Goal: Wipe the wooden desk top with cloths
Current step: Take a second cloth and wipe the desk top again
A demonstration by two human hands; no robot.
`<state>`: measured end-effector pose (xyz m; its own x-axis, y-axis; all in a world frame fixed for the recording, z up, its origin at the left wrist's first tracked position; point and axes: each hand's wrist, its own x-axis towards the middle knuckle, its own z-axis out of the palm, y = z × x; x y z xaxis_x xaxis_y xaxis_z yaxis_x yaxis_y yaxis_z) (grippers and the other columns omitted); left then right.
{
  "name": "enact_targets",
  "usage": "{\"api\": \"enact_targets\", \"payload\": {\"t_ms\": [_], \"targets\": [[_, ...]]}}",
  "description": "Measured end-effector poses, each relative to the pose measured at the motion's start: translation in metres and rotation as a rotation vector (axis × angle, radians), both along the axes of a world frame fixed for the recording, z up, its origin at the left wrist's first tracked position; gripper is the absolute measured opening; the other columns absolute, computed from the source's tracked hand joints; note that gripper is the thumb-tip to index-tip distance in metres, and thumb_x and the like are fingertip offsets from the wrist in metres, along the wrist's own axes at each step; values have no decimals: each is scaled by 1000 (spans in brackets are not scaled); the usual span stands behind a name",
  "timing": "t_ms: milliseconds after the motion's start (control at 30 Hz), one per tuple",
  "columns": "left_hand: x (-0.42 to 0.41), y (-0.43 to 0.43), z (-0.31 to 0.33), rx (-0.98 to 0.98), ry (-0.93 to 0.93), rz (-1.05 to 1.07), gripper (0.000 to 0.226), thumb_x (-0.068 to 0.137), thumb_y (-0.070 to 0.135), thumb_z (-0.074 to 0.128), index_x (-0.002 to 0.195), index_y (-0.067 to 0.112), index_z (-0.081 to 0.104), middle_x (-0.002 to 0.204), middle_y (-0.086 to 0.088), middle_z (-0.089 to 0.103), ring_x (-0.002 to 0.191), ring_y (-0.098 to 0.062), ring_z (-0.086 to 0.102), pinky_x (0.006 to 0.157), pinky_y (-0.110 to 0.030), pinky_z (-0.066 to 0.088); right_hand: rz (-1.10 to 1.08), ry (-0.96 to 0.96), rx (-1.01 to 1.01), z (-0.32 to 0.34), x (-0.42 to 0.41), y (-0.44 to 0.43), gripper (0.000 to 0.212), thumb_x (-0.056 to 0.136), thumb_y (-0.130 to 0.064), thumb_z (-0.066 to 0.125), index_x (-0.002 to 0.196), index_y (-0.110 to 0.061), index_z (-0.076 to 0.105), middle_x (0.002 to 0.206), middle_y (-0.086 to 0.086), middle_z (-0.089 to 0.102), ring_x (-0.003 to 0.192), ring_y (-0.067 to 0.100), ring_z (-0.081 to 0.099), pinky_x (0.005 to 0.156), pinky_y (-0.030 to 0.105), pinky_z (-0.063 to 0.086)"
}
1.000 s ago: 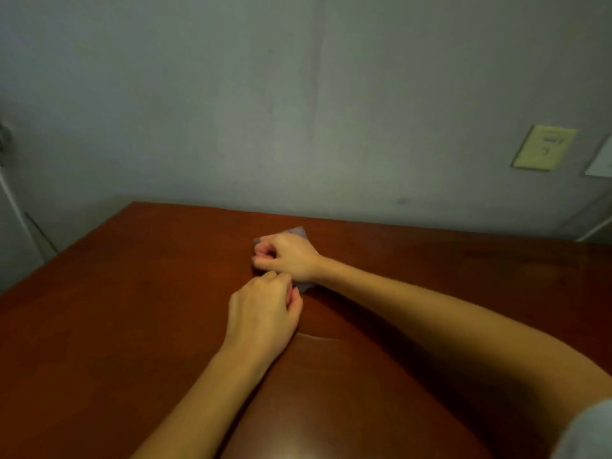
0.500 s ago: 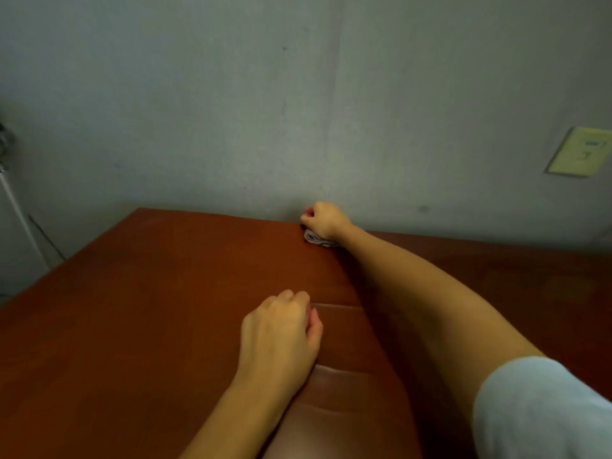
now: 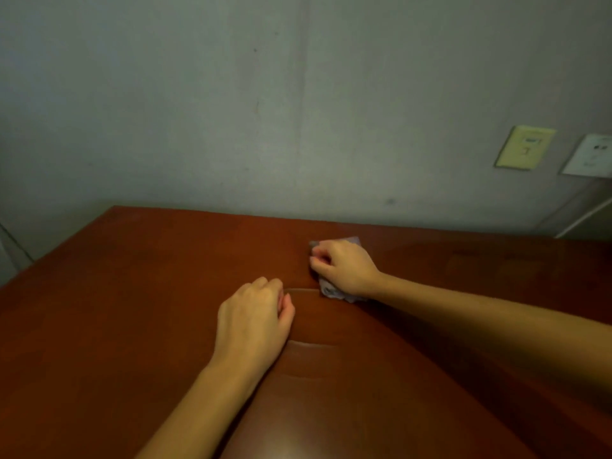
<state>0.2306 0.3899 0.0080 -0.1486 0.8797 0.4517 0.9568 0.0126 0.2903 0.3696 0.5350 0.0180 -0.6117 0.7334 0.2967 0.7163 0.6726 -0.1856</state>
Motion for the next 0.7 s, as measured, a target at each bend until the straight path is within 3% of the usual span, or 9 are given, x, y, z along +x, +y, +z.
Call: {"api": "enact_targets", "payload": {"t_ms": [267, 400, 500, 600, 700], "targets": [[0, 3, 1, -18, -3, 5, 29, 91, 33, 48, 66, 26, 35, 68, 8, 44, 62, -11, 42, 52, -25, 32, -139, 26, -46, 3, -13, 62, 33, 87, -27, 56, 60, -14, 43, 66, 6, 53, 69, 25, 54, 56, 32, 26], [0, 2, 4, -52, 1, 25, 25, 94, 37, 39, 72, 26, 36, 76, 9, 45, 70, -10, 44, 59, -25, 38, -266, 66, -74, 6, -27, 105, 40, 88, -29, 54, 55, -15, 37, 77, 16, 61, 82, 33, 61, 61, 30, 32], [0, 2, 5, -54, 0, 27, 28, 94, 36, 41, 69, 25, 35, 74, 8, 45, 67, -10, 43, 57, -25, 34, -326, 75, -96, 9, -31, 110, 35, 90, -29, 52, 59, -13, 44, 88, 20, 66, 88, 34, 61, 65, 31, 37], [0, 1, 4, -31, -16, 24, 30, 92, 35, 45, 66, 24, 34, 70, 8, 44, 64, -11, 40, 54, -26, 28, -283, 58, -61, 8, -22, 87, 28, 90, -27, 51, 65, -13, 50, 80, 18, 65, 80, 33, 62, 61, 31, 37], [0, 2, 3, -9, -22, 25, 30, 91, 34, 48, 65, 24, 37, 69, 7, 45, 62, -12, 40, 54, -27, 29, -192, 54, -49, 3, 1, 45, 37, 89, -25, 53, 57, -15, 38, 64, 7, 54, 64, 25, 53, 57, 29, 27]]}}
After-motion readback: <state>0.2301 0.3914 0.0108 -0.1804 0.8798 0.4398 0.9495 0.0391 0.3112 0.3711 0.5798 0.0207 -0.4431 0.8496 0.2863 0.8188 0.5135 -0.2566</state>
